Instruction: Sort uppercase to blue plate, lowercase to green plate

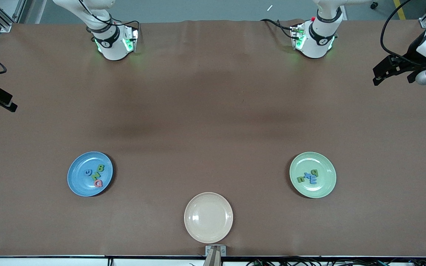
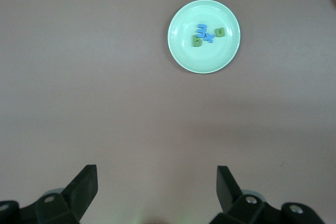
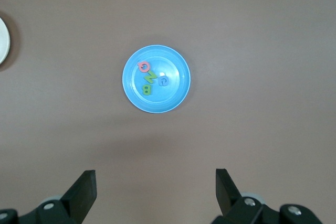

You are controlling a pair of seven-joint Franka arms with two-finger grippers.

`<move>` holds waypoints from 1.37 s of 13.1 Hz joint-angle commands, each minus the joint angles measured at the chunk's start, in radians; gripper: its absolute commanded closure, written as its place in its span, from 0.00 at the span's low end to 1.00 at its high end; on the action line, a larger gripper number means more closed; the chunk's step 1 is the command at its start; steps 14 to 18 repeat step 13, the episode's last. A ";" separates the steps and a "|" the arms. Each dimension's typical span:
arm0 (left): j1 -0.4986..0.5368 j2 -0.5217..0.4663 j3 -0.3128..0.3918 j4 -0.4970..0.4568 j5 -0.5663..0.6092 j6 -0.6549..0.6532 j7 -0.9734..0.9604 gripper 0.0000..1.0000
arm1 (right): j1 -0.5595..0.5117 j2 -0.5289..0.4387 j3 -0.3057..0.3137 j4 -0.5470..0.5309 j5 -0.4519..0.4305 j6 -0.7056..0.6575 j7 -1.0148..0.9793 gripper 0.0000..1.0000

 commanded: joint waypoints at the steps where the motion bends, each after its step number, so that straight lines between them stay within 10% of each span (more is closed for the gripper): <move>1: 0.007 -0.013 -0.001 -0.009 -0.019 0.012 0.032 0.00 | -0.014 -0.003 0.010 0.002 0.009 -0.010 0.016 0.00; 18: 0.003 0.069 -0.001 0.090 -0.004 -0.003 0.021 0.00 | -0.017 0.008 0.012 0.013 -0.017 -0.037 -0.046 0.00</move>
